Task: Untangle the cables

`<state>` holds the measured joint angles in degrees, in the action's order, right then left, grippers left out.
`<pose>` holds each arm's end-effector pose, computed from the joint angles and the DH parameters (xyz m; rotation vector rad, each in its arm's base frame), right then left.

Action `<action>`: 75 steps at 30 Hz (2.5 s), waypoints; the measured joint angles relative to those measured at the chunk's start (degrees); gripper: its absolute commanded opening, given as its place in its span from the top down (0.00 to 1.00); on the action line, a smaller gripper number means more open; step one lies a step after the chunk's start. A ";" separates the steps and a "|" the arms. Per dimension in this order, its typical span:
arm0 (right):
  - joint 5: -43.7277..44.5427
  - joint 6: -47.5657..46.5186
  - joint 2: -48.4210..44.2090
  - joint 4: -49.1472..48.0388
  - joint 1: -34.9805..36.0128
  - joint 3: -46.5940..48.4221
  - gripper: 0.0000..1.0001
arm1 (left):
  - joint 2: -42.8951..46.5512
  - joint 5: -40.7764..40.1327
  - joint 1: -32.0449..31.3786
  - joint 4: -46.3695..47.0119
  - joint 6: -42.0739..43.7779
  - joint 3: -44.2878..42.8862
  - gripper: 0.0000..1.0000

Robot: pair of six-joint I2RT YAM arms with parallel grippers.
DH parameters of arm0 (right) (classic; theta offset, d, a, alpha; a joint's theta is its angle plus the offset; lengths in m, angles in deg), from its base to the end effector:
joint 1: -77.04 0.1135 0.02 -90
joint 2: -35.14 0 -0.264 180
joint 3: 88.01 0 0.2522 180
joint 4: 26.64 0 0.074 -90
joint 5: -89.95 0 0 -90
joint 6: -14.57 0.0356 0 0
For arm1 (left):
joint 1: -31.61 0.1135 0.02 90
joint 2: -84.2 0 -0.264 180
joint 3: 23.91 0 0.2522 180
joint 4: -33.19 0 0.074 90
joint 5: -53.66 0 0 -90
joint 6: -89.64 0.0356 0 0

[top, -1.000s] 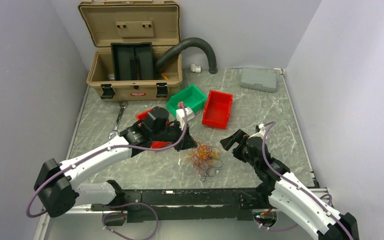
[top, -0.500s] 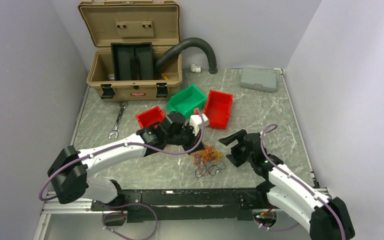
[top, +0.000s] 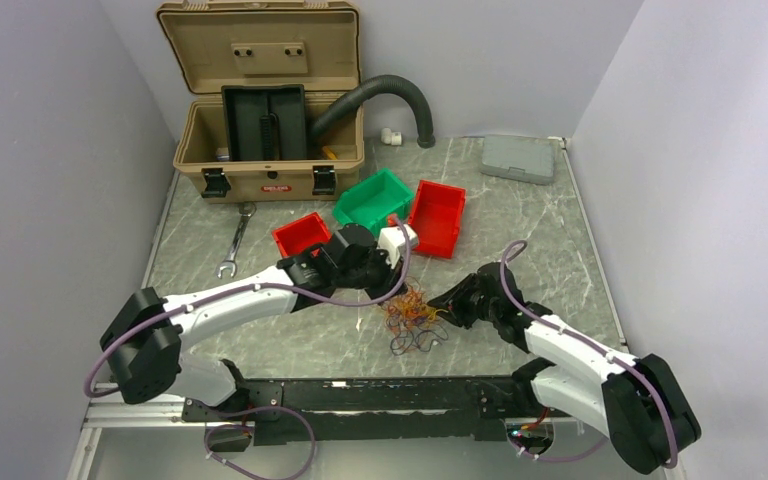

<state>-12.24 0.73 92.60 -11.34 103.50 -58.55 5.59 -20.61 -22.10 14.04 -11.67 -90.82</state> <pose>0.1577 0.0869 0.1430 0.9814 2.4036 1.0470 0.1744 -0.2538 0.2656 0.9709 2.0189 -0.9414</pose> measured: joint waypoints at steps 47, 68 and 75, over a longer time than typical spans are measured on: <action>9.92 -28.02 -18.18 20.55 -13.40 9.20 0.15 | 16.31 4.37 17.53 3.21 -13.40 16.39 1.00; -3.34 -29.44 -9.51 4.26 -9.97 6.95 0.10 | 15.08 5.07 14.97 2.21 -12.35 14.45 1.00; -1.77 -26.64 -10.05 2.64 -5.60 4.11 0.03 | 15.37 5.03 14.86 0.79 -11.93 14.23 1.00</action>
<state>-14.01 -25.92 82.54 -8.69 97.91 -54.44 20.95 -15.58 -7.24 14.82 -23.61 -76.59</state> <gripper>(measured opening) 0.935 0.022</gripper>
